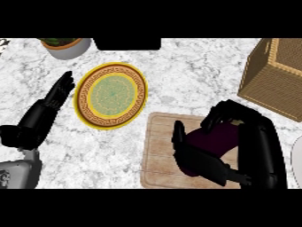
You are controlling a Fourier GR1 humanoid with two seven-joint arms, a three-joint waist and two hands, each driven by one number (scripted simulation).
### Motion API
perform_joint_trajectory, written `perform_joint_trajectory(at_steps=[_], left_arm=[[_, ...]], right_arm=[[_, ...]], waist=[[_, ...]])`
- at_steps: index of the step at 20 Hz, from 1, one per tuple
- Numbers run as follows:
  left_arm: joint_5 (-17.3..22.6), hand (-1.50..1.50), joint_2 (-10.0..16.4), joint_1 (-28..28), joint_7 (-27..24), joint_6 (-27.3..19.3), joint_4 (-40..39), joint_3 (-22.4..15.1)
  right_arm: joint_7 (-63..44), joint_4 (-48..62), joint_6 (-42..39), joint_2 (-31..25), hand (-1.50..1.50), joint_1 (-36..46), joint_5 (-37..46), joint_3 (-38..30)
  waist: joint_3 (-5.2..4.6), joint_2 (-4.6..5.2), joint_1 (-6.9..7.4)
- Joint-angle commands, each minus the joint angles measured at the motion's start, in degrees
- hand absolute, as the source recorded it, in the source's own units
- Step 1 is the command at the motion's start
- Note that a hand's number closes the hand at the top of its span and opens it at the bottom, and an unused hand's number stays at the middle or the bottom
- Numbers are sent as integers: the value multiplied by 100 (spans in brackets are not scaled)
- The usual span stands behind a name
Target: Pick the eggplant from the cutting board and place it in the basket
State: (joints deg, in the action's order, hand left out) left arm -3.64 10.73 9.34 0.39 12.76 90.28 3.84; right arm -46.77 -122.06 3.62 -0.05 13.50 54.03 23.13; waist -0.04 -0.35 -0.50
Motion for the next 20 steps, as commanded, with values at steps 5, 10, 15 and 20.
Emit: perform_joint_trajectory(at_steps=[5,10,15,20], left_arm=[[-70,0,-83,-225,-47,28,203,-95],[-293,0,-238,-37,293,-158,380,-296],[30,0,-12,41,303,131,363,-22],[-26,0,-12,226,264,60,184,53]], right_arm=[[-1133,-528,-1154,-267,150,1111,426,-849],[-925,223,-1075,-294,150,1827,152,-1747],[-632,1561,-688,-675,150,2714,131,-2626],[-300,2291,12,-941,150,3168,123,-3273]], waist=[[1,25,61],[4,32,73],[4,42,120],[5,52,104]])
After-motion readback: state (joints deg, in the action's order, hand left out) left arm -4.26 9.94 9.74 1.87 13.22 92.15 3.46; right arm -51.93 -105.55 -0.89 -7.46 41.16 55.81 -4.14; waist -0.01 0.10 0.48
